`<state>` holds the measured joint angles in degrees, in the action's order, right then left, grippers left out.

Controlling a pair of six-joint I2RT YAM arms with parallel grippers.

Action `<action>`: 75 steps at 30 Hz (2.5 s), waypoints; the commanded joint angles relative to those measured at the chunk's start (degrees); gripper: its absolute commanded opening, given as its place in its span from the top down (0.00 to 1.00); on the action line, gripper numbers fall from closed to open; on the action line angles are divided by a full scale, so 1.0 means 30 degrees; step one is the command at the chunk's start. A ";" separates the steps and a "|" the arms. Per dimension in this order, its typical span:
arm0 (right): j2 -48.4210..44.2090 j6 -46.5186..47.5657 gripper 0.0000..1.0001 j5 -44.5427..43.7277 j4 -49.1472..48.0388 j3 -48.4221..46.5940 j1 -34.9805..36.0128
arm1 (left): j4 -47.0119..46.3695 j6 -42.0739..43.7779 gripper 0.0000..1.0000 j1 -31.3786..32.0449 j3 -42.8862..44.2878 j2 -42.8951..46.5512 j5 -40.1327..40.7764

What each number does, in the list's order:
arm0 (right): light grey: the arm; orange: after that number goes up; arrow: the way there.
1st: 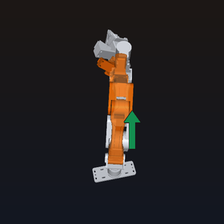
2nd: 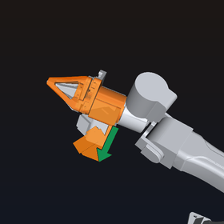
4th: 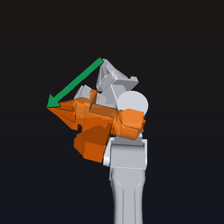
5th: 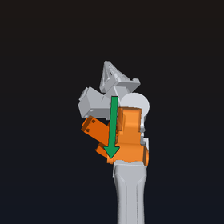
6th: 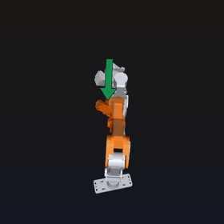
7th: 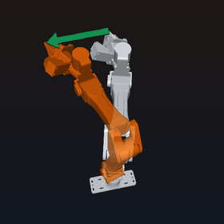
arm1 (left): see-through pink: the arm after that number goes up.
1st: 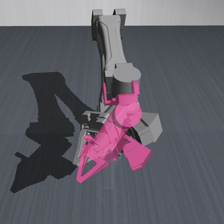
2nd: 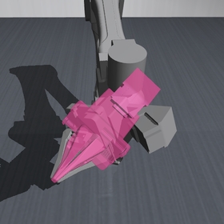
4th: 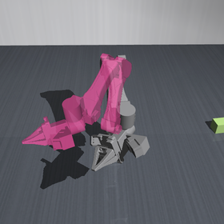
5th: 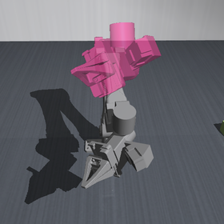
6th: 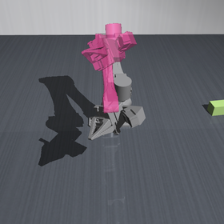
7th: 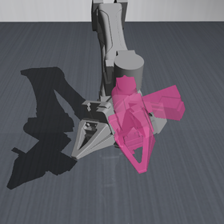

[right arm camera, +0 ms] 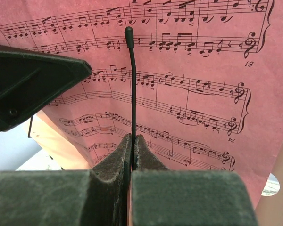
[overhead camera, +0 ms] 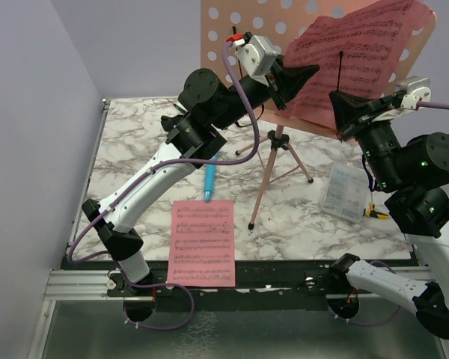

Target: Set up the instrument practice props

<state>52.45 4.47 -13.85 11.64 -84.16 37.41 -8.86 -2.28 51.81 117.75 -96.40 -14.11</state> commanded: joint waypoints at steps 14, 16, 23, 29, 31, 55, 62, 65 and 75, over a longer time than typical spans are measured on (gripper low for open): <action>-0.0021 -0.0405 0.99 0.0154 -0.0331 -0.0393 0.0073 | 0.0283 0.1841 0.55 -0.0048 -0.3517 0.2900 0.2264; -0.0021 -0.0435 0.99 0.0215 -0.0296 -0.0387 0.0070 | 0.0058 0.1845 0.56 -0.0015 -0.3898 0.3109 0.2298; -0.0072 -0.0550 0.99 0.0338 -0.0266 -0.0379 0.0084 | -0.0444 0.1492 0.71 -0.0040 -0.4262 0.3095 0.2266; -0.0137 -0.0582 0.99 0.0419 -0.0303 -0.0365 0.0070 | -0.1451 0.0879 0.93 -0.0071 -0.4533 0.3016 0.2368; -0.0164 -0.0582 0.99 0.0424 -0.0346 -0.0339 0.0070 | -0.1802 0.0568 1.00 -0.0044 -0.4686 0.3009 0.2428; -0.0445 -0.0706 0.99 0.0843 -0.1178 -0.0160 0.0077 | -0.7412 -0.4042 1.00 -0.0059 -0.7220 0.3765 0.4554; -0.0402 -0.0701 0.99 0.0935 -0.1318 -0.0116 0.0070 | -0.8503 -0.5187 1.00 -0.0092 -0.7692 0.3619 0.5113; -0.0374 -0.0669 0.99 0.0882 -0.1374 -0.0101 0.0070 | -0.8705 -0.5657 1.00 -0.0079 -0.7771 0.3364 0.4730; -0.0212 -0.0611 0.99 0.0847 -0.1225 -0.0158 0.0084 | -0.7361 -0.3054 0.65 -0.0107 -0.8795 0.3932 0.3763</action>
<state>52.07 3.01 -13.17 11.57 -84.16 37.41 -33.06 -16.49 51.77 93.10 -86.56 -1.76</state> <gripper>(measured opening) 0.014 0.213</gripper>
